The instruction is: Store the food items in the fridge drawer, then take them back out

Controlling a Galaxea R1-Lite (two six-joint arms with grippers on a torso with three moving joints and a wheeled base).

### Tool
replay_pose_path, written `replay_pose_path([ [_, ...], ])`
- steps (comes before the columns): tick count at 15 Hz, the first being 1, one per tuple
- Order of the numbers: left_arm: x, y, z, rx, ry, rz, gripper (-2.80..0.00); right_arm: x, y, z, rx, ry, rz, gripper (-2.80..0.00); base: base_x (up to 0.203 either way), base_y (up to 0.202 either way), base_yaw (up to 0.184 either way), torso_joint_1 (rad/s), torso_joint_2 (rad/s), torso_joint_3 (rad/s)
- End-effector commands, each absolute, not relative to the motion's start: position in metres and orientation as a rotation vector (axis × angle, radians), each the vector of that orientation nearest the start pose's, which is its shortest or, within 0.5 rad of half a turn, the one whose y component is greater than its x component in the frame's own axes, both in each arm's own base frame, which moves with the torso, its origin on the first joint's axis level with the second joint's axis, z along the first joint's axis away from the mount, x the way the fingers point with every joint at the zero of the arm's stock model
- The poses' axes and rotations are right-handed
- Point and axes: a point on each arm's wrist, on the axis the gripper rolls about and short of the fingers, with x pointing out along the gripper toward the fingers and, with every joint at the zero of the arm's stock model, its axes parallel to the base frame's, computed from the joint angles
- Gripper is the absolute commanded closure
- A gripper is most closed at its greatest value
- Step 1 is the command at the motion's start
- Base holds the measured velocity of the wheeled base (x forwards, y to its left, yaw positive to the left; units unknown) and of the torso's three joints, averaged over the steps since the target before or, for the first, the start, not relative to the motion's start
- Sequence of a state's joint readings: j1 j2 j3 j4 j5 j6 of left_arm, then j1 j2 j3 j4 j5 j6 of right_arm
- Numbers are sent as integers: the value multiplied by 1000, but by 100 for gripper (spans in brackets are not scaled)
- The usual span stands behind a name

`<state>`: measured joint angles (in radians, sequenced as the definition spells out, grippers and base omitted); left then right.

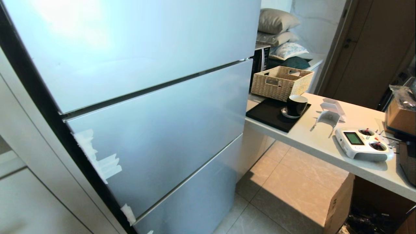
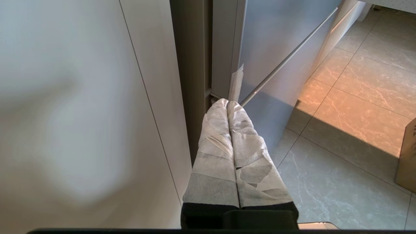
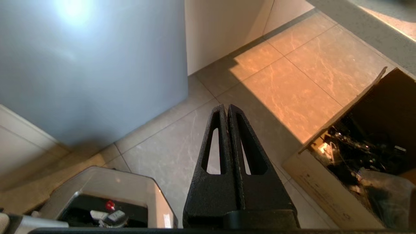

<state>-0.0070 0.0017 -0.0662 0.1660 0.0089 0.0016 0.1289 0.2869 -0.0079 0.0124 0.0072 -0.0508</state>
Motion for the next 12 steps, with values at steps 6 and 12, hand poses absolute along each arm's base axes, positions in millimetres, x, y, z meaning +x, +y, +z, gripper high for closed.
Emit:
replay_pose_path([
  [6, -28, 0, 76, 2, 104, 2, 0, -5, 1, 80, -97, 220, 42, 0, 0, 0, 0, 0, 0, 0],
  [12, -29, 0, 77, 2, 103, 3, 0, -23, 1, 75, -82, -1, 40, 0, 0, 0, 0, 0, 0, 0],
])
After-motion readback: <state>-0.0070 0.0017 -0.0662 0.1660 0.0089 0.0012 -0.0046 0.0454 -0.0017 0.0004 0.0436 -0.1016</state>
